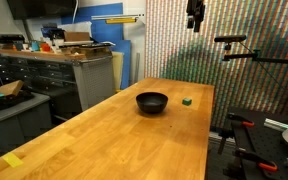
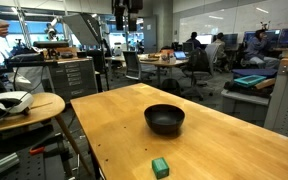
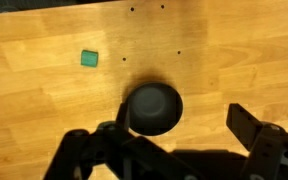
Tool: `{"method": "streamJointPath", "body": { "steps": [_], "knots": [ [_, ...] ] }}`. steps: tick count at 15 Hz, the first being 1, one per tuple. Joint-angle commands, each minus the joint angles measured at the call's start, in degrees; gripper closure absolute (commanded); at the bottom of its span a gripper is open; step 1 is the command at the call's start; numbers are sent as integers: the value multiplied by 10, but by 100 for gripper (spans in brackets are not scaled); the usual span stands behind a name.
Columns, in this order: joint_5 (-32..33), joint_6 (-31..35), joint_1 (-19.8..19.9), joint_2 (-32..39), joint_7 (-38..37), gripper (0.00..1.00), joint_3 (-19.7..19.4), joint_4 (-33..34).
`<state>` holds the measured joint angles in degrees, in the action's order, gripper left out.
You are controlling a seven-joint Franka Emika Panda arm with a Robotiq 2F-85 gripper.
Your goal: Put the green block in the black bowl
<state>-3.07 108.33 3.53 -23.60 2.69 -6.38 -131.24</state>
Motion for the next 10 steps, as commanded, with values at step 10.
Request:
{"method": "streamJointPath", "body": {
  "steps": [10],
  "knots": [
    [4,180,44,65,-59,0,-6,-81]
  ]
}}
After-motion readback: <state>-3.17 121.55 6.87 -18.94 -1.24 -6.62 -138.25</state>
